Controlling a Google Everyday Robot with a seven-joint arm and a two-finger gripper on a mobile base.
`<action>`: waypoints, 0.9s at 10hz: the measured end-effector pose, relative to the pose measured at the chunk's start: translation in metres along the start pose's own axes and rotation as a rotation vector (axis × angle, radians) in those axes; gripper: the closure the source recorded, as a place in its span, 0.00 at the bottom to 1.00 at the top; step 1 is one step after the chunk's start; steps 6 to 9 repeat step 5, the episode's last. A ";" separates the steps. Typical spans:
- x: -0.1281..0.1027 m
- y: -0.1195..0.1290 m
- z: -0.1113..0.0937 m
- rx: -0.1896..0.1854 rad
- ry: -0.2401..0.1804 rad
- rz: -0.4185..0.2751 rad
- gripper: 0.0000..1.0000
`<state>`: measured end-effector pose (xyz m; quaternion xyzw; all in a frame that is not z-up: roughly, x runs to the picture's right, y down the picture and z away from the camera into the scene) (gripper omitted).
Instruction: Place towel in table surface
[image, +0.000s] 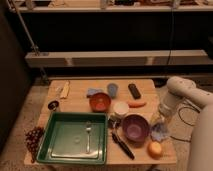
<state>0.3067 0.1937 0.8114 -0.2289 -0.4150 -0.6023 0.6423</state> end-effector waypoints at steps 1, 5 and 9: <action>0.001 0.000 -0.004 0.012 0.005 0.005 0.20; -0.004 -0.002 -0.045 0.174 0.078 -0.031 0.20; -0.004 -0.002 -0.045 0.174 0.078 -0.031 0.20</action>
